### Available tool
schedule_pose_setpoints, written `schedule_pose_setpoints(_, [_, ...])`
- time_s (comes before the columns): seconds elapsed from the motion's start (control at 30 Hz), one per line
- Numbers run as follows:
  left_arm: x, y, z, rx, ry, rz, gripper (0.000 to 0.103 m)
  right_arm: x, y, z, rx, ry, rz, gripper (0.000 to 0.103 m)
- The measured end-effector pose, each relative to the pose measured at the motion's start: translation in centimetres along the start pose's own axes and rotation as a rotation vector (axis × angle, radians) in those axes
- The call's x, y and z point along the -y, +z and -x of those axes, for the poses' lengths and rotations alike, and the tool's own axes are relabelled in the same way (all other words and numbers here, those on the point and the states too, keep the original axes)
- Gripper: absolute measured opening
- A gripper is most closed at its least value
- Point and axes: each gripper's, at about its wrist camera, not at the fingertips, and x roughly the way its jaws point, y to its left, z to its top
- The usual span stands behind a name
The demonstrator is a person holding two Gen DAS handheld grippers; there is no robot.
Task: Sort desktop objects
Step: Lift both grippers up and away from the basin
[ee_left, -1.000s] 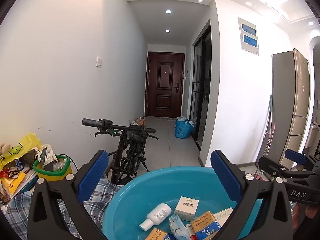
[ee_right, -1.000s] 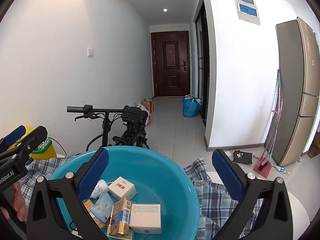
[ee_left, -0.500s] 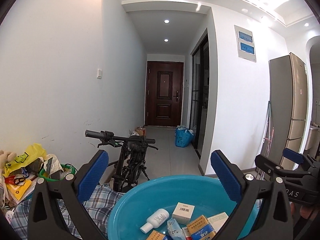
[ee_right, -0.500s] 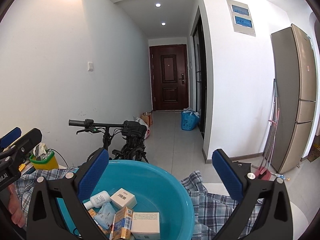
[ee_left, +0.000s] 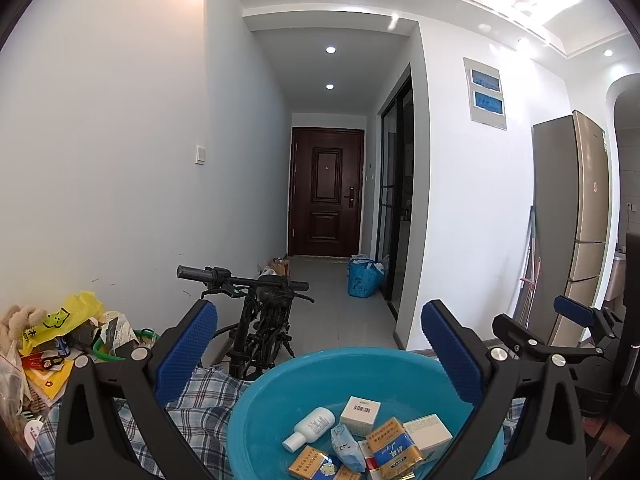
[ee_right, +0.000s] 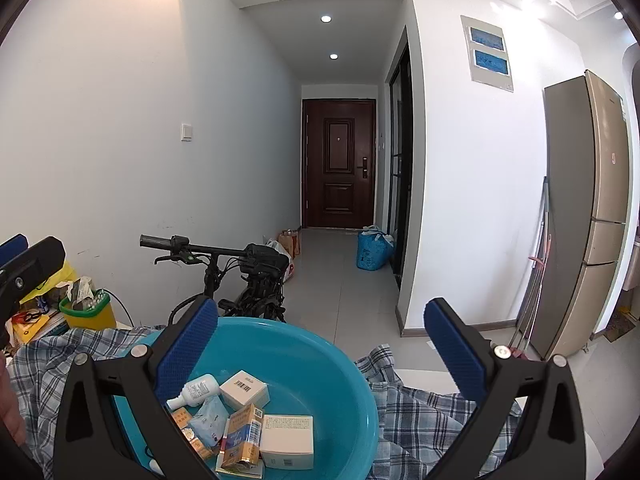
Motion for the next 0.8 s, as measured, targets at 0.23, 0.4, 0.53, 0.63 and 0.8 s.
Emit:
schedule_pose_setpoints(0.23, [-1.1,0.1,4.5,0.011,-0.003,0.019,0.103,-0.4,-0.1,4.1,-0.019,0.021,0.008,0.103])
schedule_pose_setpoints(0.4, [-0.2,0.6,7.9,0.017,0.044,-0.057,0.103,-0.1,0.3,7.5,-0.002,0.068,-0.001,0.103])
schedule_pose_setpoints(0.53, [-0.4,1.1,10.9,0.024,0.019,-0.033,0.103,0.2,0.5,9.6,0.009,0.064,-0.007,0.103])
schedule_pose_setpoints(0.63, [-0.8,1.3,12.9,0.014,-0.002,0.004,0.103,0.2,0.5,11.5,0.020,0.065,-0.005,0.103])
schedule_pose_setpoints(0.8, [-0.6,1.4,16.1,-0.005,-0.042,0.001,0.103,-0.5,0.0,14.9,0.036,0.090,0.019,0.103])
